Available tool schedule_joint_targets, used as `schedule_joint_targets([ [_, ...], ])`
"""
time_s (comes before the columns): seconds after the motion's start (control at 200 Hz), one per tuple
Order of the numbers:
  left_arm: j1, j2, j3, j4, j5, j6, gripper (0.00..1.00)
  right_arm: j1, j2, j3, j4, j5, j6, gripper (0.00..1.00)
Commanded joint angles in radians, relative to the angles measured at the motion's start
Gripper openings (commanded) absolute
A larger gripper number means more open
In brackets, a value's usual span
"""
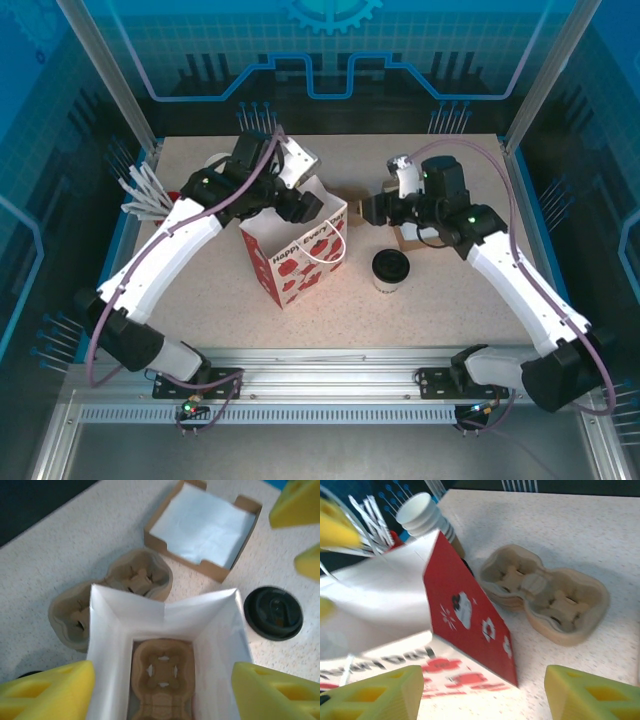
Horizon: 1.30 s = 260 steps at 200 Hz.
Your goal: Pack the takeout coffee
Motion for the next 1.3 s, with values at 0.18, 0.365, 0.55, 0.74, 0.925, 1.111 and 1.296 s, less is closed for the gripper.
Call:
schedule_joint_targets([
  [0.18,-0.013,-0.213,-0.105,0.217,0.184,-0.37,0.71,-0.199,-0.185,-0.29,-0.119,-0.001,-0.012,0.74],
  [0.365,-0.029,-0.259,-0.157,0.271,0.222,-0.419,0.7,-0.25,-0.103,-0.378,-0.079,-0.125,-0.011,0.75],
  [0.55,-0.046,-0.258,-0.174,0.275,0.227,-0.418,0.69,-0.273,-0.056,-0.4,-0.021,-0.187,0.012,0.73],
  [0.74,-0.074,-0.24,-0.159,0.266,0.228,-0.414,0.68,-0.274,-0.025,-0.42,-0.003,-0.195,0.012,0.68],
  [0.925,-0.093,-0.231,-0.143,0.262,0.232,-0.403,0.68,-0.274,-0.02,-0.452,0.023,-0.211,0.019,0.63],
  [1.111,-0.108,-0.226,-0.142,0.256,0.231,-0.393,0.68,-0.274,-0.026,-0.477,0.039,-0.242,0.027,0.58],
  [1.296,-0.139,-0.209,-0.127,0.226,0.22,-0.377,0.68,-0.266,-0.046,-0.509,0.057,-0.288,0.045,0.54],
])
